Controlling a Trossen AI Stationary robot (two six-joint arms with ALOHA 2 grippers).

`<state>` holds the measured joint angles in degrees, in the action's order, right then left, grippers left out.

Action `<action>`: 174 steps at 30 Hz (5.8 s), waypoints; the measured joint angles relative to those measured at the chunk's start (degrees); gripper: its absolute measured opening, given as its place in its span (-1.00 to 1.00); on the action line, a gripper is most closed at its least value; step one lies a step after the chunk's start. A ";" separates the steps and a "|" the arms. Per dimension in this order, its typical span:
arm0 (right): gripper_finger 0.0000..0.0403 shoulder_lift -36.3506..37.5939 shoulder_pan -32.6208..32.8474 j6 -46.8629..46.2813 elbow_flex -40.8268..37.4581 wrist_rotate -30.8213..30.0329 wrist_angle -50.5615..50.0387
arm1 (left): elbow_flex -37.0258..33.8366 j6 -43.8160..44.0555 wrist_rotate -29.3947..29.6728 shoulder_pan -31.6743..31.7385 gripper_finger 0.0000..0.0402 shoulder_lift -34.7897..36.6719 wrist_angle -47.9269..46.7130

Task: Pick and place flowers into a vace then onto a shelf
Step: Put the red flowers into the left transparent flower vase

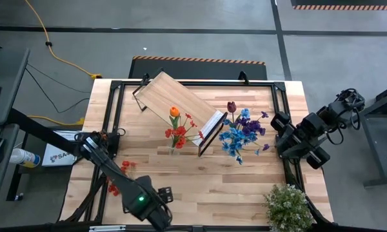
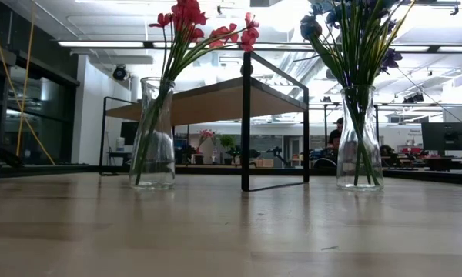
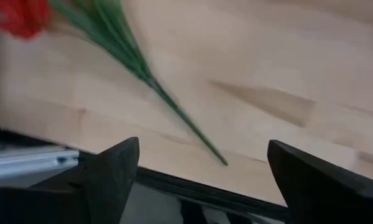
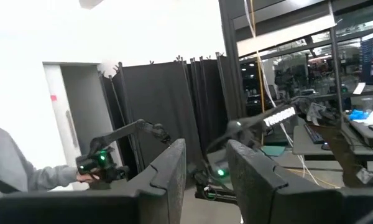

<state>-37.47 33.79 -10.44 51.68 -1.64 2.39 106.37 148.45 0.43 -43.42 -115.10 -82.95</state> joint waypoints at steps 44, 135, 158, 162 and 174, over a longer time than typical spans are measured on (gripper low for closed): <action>-0.45 -0.01 -0.01 -0.01 0.00 0.73 0.51 | -32.02 5.51 -9.08 0.92 0.92 -0.19 28.98; -0.45 0.00 -0.01 -1.05 0.00 -1.37 0.16 | -10.30 -0.79 17.72 3.43 -0.85 1.57 -7.21; -0.45 0.07 -0.01 -1.28 0.00 -1.96 -0.04 | -15.15 -1.44 19.02 -0.90 -0.85 13.07 -7.05; -0.45 0.07 -0.01 -1.15 0.00 -2.04 -0.04 | -15.54 -2.57 25.77 -1.30 -0.85 15.73 -7.00; -0.45 0.02 -0.01 -5.18 0.00 -0.78 -0.04 | -15.54 -14.24 49.71 -1.62 -0.85 28.17 -7.01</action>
<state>-37.45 33.78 -15.62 51.68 -2.42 2.35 90.83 134.20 50.14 -45.04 -86.93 -89.96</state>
